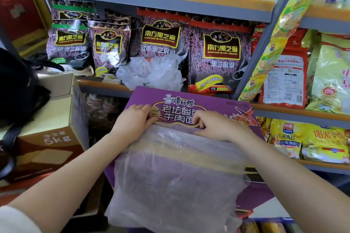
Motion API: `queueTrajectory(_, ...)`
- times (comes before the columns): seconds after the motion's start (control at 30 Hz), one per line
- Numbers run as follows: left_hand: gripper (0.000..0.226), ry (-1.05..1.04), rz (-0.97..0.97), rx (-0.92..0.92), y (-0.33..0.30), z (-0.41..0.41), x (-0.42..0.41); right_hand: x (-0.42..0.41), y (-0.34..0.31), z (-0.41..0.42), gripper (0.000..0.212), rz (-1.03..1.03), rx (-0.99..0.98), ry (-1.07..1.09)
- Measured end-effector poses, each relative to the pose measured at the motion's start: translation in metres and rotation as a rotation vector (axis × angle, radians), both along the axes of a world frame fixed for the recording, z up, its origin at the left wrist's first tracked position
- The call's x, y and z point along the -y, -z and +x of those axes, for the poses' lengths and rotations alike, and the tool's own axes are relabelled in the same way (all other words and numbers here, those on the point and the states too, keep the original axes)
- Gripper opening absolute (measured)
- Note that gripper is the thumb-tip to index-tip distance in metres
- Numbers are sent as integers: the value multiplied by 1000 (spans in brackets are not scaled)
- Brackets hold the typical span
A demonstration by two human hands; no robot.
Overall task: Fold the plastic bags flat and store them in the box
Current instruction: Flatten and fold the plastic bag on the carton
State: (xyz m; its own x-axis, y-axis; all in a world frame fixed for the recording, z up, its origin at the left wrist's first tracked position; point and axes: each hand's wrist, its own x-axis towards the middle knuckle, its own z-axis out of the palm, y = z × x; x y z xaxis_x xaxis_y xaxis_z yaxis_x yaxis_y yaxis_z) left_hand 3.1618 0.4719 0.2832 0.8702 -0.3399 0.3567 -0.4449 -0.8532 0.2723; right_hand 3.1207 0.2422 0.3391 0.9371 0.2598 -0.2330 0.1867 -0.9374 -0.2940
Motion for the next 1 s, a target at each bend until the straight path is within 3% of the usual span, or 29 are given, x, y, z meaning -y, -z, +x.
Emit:
queueTrajectory(0.13,27,18,-13,-70,-10,1,3,2,0,3,14,7,-38,-21)
queueTrajectory(0.27,26,177,-277,-406,-26,2,5,18,-12,13,19,186,-7,41)
queueTrajectory(0.37,14,226,-316,-561,-38,8,4,30,-31,17,11,264,-21,79)
queueTrajectory(0.63,19,199,-459,-253,-69,12,14,42,-51,27,9,142,32,81)
queueTrajectory(0.8,44,422,-498,-397,-68,11,6,42,-48,32,20,192,81,143)
queueTrajectory(0.9,37,460,-479,-430,-63,13,6,43,-41,37,23,234,129,196)
queueTrajectory(1.0,28,325,-476,-344,-59,20,10,41,-38,36,20,251,180,171)
